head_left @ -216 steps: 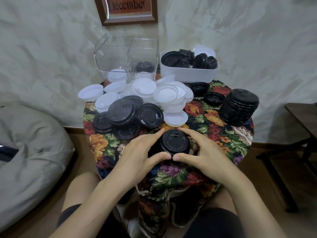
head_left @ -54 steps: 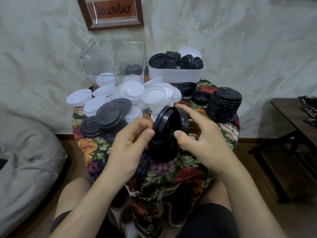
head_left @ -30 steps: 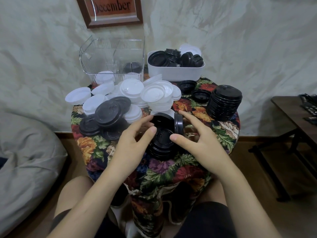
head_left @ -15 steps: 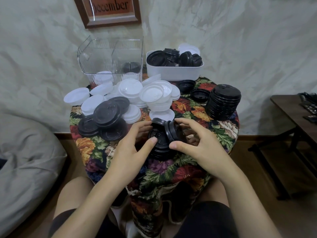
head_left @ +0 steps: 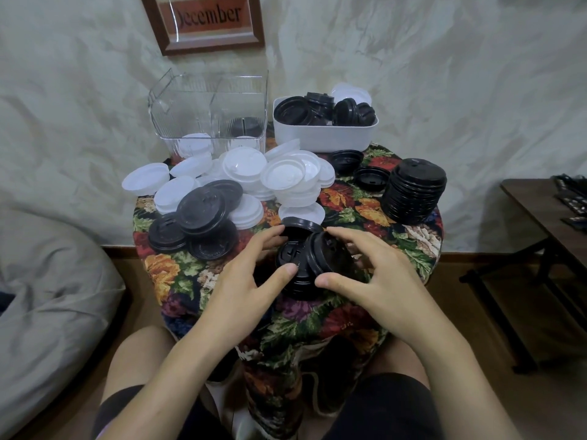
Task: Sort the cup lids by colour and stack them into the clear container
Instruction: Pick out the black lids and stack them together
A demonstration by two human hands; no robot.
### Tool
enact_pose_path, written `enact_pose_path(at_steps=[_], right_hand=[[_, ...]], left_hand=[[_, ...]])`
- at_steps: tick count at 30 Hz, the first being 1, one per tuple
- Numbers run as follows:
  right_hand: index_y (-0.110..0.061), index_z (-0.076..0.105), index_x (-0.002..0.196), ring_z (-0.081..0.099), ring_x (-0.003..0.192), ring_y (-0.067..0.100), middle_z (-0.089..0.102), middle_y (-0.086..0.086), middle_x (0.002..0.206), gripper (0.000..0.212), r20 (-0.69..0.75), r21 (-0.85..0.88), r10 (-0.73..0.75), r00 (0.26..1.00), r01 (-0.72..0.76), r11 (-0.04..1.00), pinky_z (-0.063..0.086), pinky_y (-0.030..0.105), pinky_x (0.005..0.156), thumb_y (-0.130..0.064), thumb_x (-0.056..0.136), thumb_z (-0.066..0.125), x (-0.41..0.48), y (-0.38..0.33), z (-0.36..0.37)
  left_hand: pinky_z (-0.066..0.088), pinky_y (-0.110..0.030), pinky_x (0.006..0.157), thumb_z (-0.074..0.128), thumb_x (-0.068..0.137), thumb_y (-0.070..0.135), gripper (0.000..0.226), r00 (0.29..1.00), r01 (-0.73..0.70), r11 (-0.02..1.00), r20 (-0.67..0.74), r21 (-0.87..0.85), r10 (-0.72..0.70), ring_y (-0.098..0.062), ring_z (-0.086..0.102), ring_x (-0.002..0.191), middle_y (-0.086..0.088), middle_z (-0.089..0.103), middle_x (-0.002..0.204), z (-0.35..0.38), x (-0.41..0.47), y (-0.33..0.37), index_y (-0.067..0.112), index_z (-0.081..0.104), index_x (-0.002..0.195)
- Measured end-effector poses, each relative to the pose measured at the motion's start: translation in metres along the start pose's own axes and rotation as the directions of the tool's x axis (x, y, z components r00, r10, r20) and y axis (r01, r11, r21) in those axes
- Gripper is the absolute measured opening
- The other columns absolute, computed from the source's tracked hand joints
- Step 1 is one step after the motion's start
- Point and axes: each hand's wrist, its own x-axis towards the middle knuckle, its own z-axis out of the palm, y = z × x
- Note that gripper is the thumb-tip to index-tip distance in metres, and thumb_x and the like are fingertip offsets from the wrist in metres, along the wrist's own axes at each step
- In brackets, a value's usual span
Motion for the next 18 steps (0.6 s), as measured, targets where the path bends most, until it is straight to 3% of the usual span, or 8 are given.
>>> enact_pose_path(at_steps=[3,7,18], right_hand=[[-0.051,0.048,0.143,0.042,0.123,-0.021,0.048,-0.039,0.135,0.074,-0.011,-0.05,-0.011,1.0,0.011,0.999,0.036,0.006,0.097,-0.068,0.076,0.074,0.0052,-0.0003,0.0035],[-0.048,0.045,0.147,0.046,0.127,-0.007,0.046,-0.033,0.14,0.074,-0.028,-0.073,-0.004,1.0,0.002,0.997,0.044,0.03,0.106,-0.069,0.08,0.068,0.0069,0.0024,0.0058],[-0.05,0.054,0.139,0.05,0.118,-0.008,0.053,-0.033,0.125,0.074,-0.059,-0.065,0.001,0.998,-0.004,0.998,0.043,0.022,0.092,-0.087,0.074,0.056,-0.0023,0.0008,0.0013]], left_hand=[[0.043,-0.04,0.114,0.063,0.09,0.059,0.063,1.0,-0.002,1.0,0.009,-0.002,0.002,0.009,0.05,0.131,0.031,0.056,0.137,-0.0011,-0.0012,0.0006,0.051,0.041,0.148],[0.043,-0.035,0.113,0.066,0.091,0.055,0.061,1.0,-0.018,1.0,0.021,0.003,0.017,0.01,0.049,0.131,0.031,0.057,0.137,-0.0025,-0.003,0.0011,0.051,0.044,0.148],[0.043,-0.04,0.112,0.058,0.089,0.068,0.069,0.995,-0.083,0.992,0.061,0.096,0.077,0.0,0.048,0.134,0.028,0.052,0.138,-0.0011,-0.0014,-0.0046,0.051,0.037,0.153]])
